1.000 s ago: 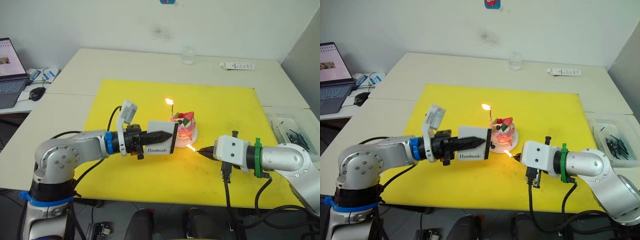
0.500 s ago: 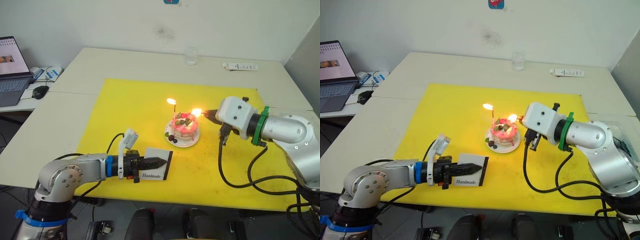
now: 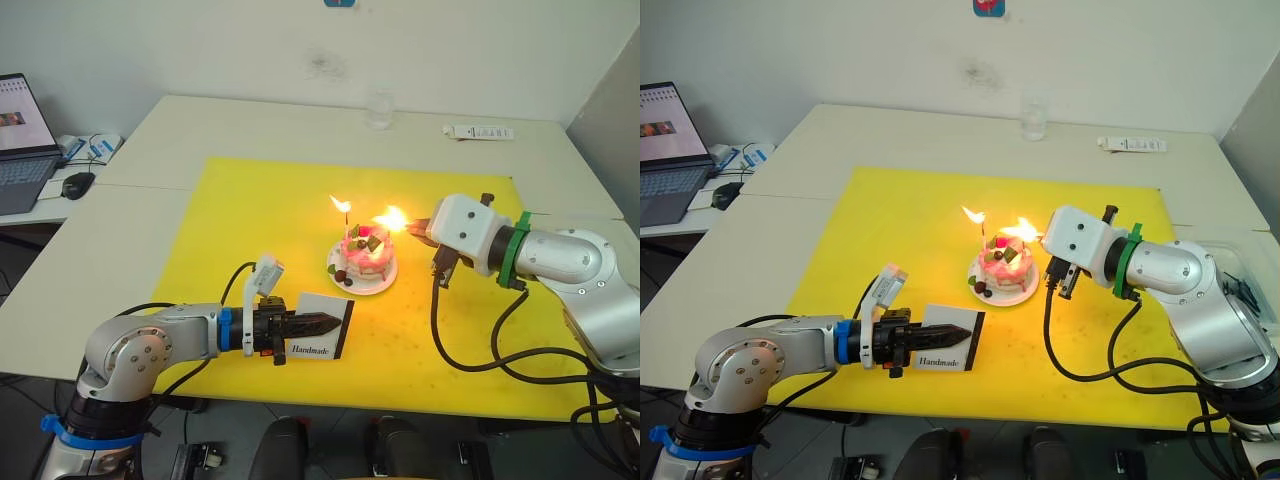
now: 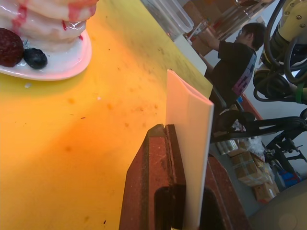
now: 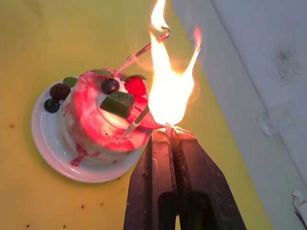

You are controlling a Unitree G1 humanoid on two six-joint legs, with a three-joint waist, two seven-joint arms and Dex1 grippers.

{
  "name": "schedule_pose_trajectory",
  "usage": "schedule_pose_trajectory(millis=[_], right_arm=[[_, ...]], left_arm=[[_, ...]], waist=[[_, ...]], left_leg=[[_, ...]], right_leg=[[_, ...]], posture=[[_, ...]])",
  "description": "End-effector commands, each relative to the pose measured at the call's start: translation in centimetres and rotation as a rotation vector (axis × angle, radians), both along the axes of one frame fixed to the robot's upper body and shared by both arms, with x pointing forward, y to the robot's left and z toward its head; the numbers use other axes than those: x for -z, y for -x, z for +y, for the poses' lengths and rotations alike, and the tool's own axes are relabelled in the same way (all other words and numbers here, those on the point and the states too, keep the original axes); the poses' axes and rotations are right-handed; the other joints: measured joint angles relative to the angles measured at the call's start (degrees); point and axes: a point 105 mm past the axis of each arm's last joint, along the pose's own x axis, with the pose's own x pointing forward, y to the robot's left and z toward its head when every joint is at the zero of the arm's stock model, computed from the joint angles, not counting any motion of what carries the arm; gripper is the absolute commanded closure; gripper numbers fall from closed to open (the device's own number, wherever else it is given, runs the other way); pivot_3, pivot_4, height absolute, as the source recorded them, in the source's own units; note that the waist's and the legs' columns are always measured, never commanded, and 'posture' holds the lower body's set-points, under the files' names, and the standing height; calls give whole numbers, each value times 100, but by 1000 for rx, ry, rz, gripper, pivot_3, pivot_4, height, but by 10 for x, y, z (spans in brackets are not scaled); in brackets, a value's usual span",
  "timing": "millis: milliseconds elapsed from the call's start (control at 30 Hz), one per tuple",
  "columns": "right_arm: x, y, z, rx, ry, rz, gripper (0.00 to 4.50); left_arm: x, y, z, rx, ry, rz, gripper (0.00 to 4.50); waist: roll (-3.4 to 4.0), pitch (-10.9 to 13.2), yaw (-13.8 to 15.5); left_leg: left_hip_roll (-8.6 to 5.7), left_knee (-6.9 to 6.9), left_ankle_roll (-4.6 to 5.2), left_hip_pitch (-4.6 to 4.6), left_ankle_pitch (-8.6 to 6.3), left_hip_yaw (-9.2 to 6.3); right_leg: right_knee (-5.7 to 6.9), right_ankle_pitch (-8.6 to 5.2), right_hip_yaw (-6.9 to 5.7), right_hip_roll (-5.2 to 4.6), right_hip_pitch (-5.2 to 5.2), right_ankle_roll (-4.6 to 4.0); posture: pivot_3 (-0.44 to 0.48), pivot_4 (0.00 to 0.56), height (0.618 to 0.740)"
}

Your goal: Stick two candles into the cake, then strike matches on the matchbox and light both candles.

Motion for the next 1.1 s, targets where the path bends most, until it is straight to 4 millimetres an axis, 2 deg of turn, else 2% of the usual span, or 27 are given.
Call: schedule_pose_trajectory(millis=[33, 233, 1100], right_arm=[[-5, 3, 5, -21, 8, -41, 4461], [0, 2, 7, -21, 14, -40, 4461], [-2, 0, 0, -3, 12, -57, 4461]], left_arm=[[-7, 2, -5, 28, 14, -28, 4500], [-7, 3, -6, 31, 17, -31, 4500], [-4, 4, -6, 37, 14, -16, 4500]], waist=[[0, 0, 0], [0, 0, 0], [0, 0, 0]], left_leg=[[0, 0, 0, 0, 0, 0], [0, 0, 0, 0, 0, -1], [0, 0, 0, 0, 0, -1]], right_leg=[[0, 0, -1, 0, 0, 0], [0, 0, 0, 0, 0, 0], [2, 0, -1, 3, 0, 0]], posture=[[0, 150, 727], [0, 150, 727], [0, 150, 727]])
